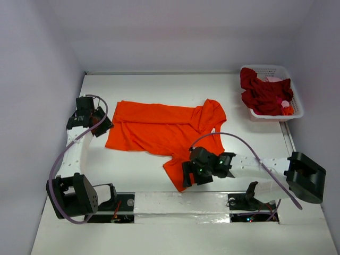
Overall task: Fold and stack the t-shirts
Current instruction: Grap the side of the flattened tshirt closest away from the robot with both arms
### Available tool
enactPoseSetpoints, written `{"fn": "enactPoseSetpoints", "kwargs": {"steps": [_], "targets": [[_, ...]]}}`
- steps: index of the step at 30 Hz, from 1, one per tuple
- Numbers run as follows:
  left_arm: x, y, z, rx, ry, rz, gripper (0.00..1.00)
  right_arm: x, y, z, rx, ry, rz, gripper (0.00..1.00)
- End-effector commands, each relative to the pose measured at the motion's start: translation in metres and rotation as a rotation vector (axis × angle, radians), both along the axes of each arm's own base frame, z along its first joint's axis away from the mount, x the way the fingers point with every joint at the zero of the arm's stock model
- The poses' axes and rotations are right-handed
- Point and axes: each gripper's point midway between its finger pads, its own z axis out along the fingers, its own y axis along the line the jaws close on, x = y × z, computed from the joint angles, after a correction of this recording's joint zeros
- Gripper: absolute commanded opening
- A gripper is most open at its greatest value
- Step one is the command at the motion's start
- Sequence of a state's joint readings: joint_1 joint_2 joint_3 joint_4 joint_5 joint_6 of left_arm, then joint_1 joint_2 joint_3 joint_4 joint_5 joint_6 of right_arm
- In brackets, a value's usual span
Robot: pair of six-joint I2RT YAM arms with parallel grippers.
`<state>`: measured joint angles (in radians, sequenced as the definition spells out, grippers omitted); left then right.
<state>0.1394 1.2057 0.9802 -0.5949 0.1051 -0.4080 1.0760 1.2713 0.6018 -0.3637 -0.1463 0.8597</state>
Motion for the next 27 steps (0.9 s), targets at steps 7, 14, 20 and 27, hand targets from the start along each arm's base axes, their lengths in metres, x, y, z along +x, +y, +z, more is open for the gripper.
{"fn": "enactPoseSetpoints", "kwargs": {"steps": [7, 14, 20, 27], "targets": [[0.01, 0.003, 0.023, 0.04, -0.053, -0.012, 0.36, -0.021, 0.035, -0.003, -0.181, -0.147, 0.094, 0.85], [0.007, 0.003, 0.032, 0.045, -0.077, -0.011, 0.36, -0.017, 0.03, -0.002, -0.238, -0.193, 0.035, 0.79], [0.006, 0.008, 0.033, 0.064, -0.084, 0.011, 0.36, -0.011, 0.0, -0.023, -0.424, -0.271, 0.001, 0.77], [0.007, 0.009, 0.037, 0.068, -0.098, 0.019, 0.34, -0.014, 0.016, -0.017, -0.473, -0.317, 0.014, 0.76]]}}
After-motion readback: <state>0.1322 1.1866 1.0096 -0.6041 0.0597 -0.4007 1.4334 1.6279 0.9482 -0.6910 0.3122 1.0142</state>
